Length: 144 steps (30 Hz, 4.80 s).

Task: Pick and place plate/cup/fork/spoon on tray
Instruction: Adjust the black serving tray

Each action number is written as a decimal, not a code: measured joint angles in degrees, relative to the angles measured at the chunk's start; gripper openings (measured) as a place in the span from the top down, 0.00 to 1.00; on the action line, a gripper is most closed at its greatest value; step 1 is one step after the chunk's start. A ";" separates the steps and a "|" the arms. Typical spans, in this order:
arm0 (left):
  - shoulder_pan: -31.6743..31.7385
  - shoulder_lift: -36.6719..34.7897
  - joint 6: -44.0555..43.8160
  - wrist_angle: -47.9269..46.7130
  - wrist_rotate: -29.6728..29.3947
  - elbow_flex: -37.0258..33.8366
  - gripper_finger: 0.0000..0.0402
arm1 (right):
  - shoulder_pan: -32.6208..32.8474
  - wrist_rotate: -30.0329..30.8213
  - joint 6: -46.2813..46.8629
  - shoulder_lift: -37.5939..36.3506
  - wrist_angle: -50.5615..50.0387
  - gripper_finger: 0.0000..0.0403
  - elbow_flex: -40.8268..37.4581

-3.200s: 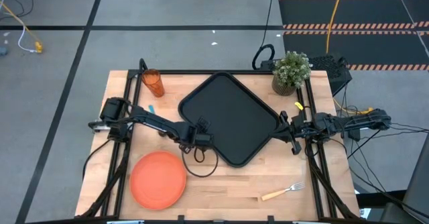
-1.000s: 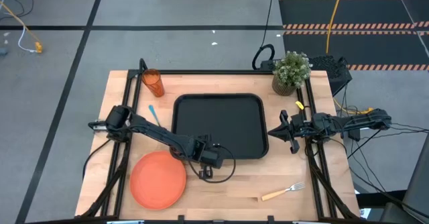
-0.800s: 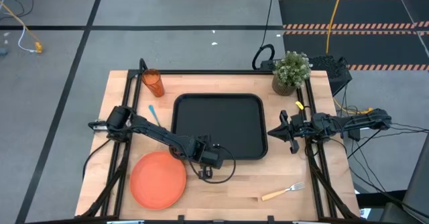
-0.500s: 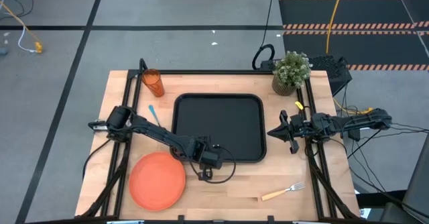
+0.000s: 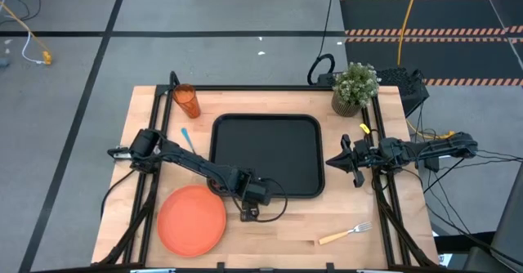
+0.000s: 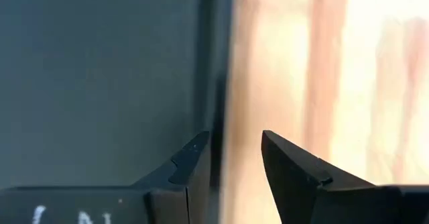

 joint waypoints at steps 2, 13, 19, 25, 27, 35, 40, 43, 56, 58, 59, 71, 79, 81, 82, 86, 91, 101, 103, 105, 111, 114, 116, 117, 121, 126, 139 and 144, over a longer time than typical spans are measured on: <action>-0.01 -0.07 -1.22 -2.33 3.53 0.07 0.66 | 0.00 0.00 0.00 0.00 0.00 1.00 0.00; -1.63 -1.25 -7.24 -12.52 12.94 0.11 0.66 | 0.00 0.00 0.44 0.00 -0.02 1.00 0.00; -1.68 -3.72 -9.37 -12.24 13.42 1.05 0.66 | 0.01 0.00 0.44 0.03 -0.02 1.00 0.00; -1.95 -5.95 -8.62 -15.61 8.70 1.05 0.66 | 0.00 0.10 0.35 0.24 -0.18 1.00 0.00; -1.90 -5.97 -7.98 -16.63 1.84 1.05 0.66 | 0.00 0.20 -0.35 0.24 -0.07 1.00 0.00; -0.89 -4.89 -1.46 -14.06 -0.83 -1.24 0.66 | 0.02 1.79 -2.16 0.28 0.00 1.00 0.00; -1.50 -4.72 4.15 -8.79 1.36 -5.92 0.66 | 0.01 1.78 -1.97 0.28 -0.08 1.00 -0.01; -1.55 -4.61 4.98 -4.70 2.27 -8.08 0.66 | 0.02 1.77 -1.59 0.39 -0.28 1.00 0.00; 0.14 -4.66 -4.94 4.97 5.16 -12.03 0.66 | 0.02 1.75 -0.01 0.39 -0.39 1.00 -0.01; 0.17 -4.66 -5.77 6.32 6.06 -12.13 0.66 | 0.02 1.75 -0.01 0.39 -0.39 1.00 0.00; 0.17 -4.66 -6.10 6.91 6.54 -12.13 0.66 | 0.02 1.75 -0.02 0.39 -0.39 1.00 0.00; 1.33 -4.66 -12.68 8.46 8.45 -12.13 0.66 | 0.02 1.75 -0.05 0.39 -0.40 1.00 0.00; 2.97 -4.66 -17.19 8.43 7.91 -12.13 0.66 | 0.02 1.73 -0.04 0.39 -0.43 1.00 0.00; 2.97 -4.66 -17.35 8.46 7.30 -12.13 0.66 | 0.02 1.74 -0.04 0.39 -0.44 1.00 0.00; 2.97 -4.66 -17.46 8.49 7.15 -12.13 0.66 | 0.02 1.73 -0.04 0.39 -0.44 1.00 0.00; 2.99 -4.66 -19.75 8.50 7.07 -12.13 0.66 | 0.02 1.73 -0.04 0.39 -0.46 1.00 0.00; 2.99 -4.66 -22.86 8.60 6.82 -12.13 0.66 | 0.02 1.73 -0.04 0.39 -0.46 1.00 0.00; 2.10 -4.68 -14.88 9.71 3.87 -12.13 0.76 | 0.02 1.73 -0.04 0.39 -0.72 1.00 -0.01; 1.57 -4.68 -10.15 11.47 3.64 -12.13 0.81 | 0.02 1.73 -0.04 0.39 -1.04 1.00 -0.01; 1.13 -4.68 -5.68 12.93 3.38 -12.13 0.85 | 0.02 1.73 -0.04 0.39 -1.13 1.00 0.00; 0.90 -4.68 -0.97 13.40 3.24 -12.13 0.88 | 0.02 1.73 -0.04 0.40 -1.31 1.00 0.00; 0.90 -4.66 -0.02 13.38 3.24 -12.13 0.85 | 0.02 1.73 -0.04 0.42 -1.31 1.00 -0.01; 0.85 -4.67 0.56 13.44 3.24 -12.13 0.82 | 0.02 1.73 -0.04 0.41 -1.31 1.00 0.00; 0.85 -4.68 0.66 13.41 3.26 -12.07 0.81 | 0.02 1.73 -0.04 0.39 -1.31 1.00 0.00; 1.05 -4.68 0.82 11.87 3.26 -10.40 0.80 | 0.02 1.73 -0.04 0.42 -1.31 1.00 -0.01; 1.60 -4.66 3.16 4.18 3.30 -5.31 0.82 | 0.02 1.73 -0.04 0.42 -1.31 1.00 -0.02; 0.94 -4.72 -4.36 -29.29 1.17 14.53 0.91 | 0.02 -4.56 -3.30 0.44 0.82 1.00 0.00; -1.72 -4.72 -12.25 -33.71 8.45 14.69 0.91 | 0.02 -4.26 -9.81 0.44 2.58 1.00 -0.02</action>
